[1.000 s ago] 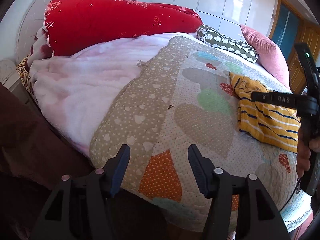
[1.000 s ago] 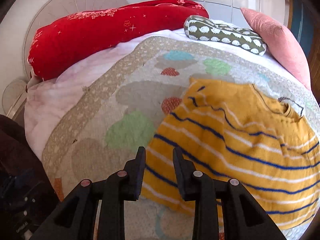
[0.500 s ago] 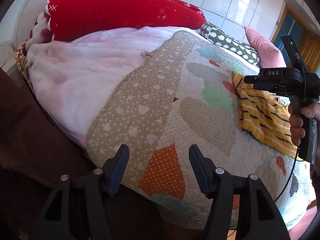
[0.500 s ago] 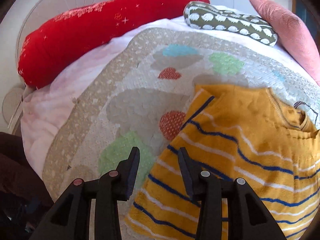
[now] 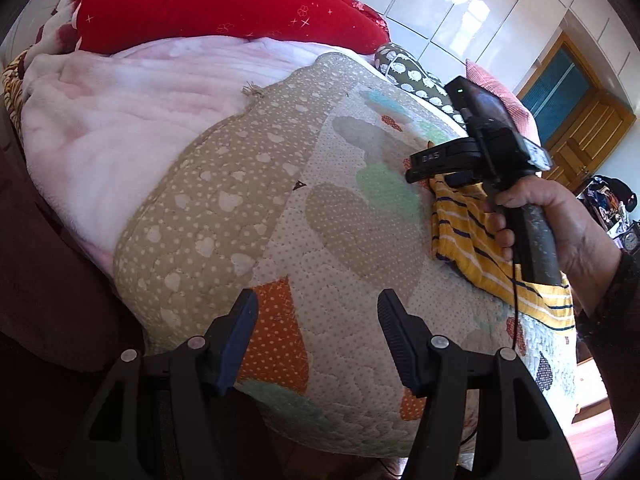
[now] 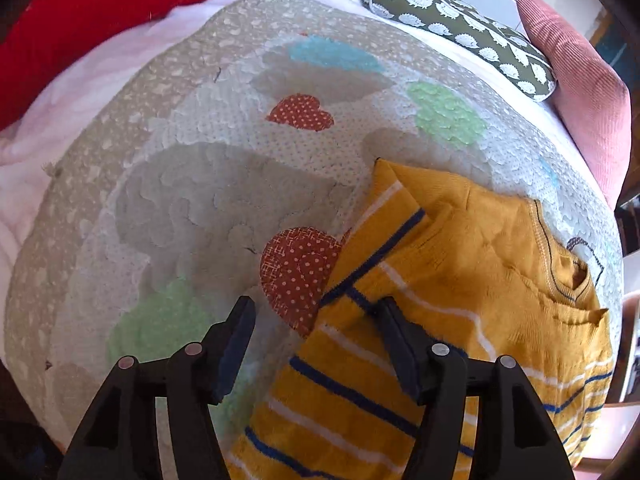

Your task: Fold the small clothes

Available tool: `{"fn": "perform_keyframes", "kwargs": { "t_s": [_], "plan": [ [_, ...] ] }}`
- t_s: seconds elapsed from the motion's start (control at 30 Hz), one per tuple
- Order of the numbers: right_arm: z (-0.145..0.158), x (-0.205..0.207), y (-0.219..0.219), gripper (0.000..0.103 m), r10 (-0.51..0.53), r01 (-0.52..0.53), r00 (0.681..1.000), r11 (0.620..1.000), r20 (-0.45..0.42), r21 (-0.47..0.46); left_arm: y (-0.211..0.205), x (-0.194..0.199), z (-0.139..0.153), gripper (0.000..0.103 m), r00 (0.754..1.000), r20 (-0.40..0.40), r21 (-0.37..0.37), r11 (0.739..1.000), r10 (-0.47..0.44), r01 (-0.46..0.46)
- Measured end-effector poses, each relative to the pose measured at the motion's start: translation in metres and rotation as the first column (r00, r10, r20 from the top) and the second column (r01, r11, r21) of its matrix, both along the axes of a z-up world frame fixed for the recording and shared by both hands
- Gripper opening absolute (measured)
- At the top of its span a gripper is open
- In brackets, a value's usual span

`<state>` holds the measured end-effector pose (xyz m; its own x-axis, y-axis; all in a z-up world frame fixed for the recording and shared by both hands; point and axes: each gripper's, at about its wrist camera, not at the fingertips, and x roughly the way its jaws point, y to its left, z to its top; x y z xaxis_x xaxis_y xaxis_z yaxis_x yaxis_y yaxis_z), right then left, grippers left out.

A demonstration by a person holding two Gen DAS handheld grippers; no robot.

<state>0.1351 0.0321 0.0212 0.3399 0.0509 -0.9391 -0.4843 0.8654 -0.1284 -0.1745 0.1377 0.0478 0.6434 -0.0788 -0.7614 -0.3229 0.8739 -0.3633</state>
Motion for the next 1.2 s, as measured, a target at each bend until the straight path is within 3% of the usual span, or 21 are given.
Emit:
{"fn": "perform_keyframes", "kwargs": {
  "t_s": [0.07, 0.13, 0.17, 0.27, 0.5, 0.67, 0.7, 0.73, 0.77, 1.03, 1.2],
  "plan": [
    [-0.007, 0.003, 0.004, 0.069, 0.022, -0.022, 1.000, 0.999, -0.005, -0.037, -0.005, 0.004, 0.002, 0.061, 1.000, 0.011, -0.025, 0.999, -0.030, 0.030],
    [-0.003, 0.003, 0.003, 0.047, 0.053, -0.054, 0.999, 0.997, -0.009, -0.055, -0.013, 0.014, 0.004, 0.061, 0.997, 0.014, -0.041, 0.996, -0.074, 0.075],
    [-0.002, 0.003, 0.000, 0.021, 0.063, -0.062, 0.998, 0.993, 0.004, -0.098, -0.017, 0.023, 0.005, 0.061, 0.994, 0.018, -0.050, 0.993, -0.105, 0.106],
    [0.005, 0.006, -0.017, 0.011, 0.082, -0.083, 0.996, 0.995, -0.022, -0.062, -0.033, 0.051, 0.006, 0.062, 0.982, 0.040, -0.095, 0.978, -0.185, 0.188],
    [0.009, 0.011, -0.033, 0.011, 0.080, -0.078, 0.996, 0.996, -0.050, 0.043, -0.072, 0.125, -0.015, 0.062, 0.964, 0.023, -0.115, 0.957, -0.264, 0.265],
    [0.010, 0.016, -0.036, 0.011, 0.079, -0.073, 0.994, 0.994, -0.077, 0.079, -0.075, 0.157, -0.034, 0.062, 0.970, 0.002, -0.205, 0.949, -0.243, 0.238],
    [0.011, 0.017, -0.038, 0.010, 0.076, -0.068, 0.994, 0.993, -0.081, 0.093, -0.079, 0.160, -0.034, 0.048, 0.967, 0.003, -0.204, 0.946, -0.255, 0.251],
    [0.012, 0.018, -0.039, 0.010, 0.076, -0.068, 0.994, 0.992, -0.082, 0.104, -0.084, 0.165, -0.035, 0.017, 0.960, -0.010, -0.209, 0.940, -0.280, 0.272],
    [0.013, 0.018, -0.040, 0.010, 0.079, -0.070, 0.994, 0.991, -0.079, 0.111, -0.088, 0.168, -0.037, 0.016, 0.957, -0.030, -0.214, 0.937, -0.290, 0.277],
    [0.042, 0.007, -0.065, 0.009, 0.081, -0.074, 0.996, 0.974, -0.025, 0.216, -0.107, 0.163, 0.005, 0.015, 0.957, 0.021, -0.178, 0.940, -0.291, 0.290],
    [0.077, 0.004, -0.115, 0.009, 0.024, -0.034, 0.999, 0.950, 0.036, 0.309, -0.152, 0.165, 0.037, 0.013, 0.928, 0.052, -0.128, 0.919, -0.368, 0.372]
  ]
}}
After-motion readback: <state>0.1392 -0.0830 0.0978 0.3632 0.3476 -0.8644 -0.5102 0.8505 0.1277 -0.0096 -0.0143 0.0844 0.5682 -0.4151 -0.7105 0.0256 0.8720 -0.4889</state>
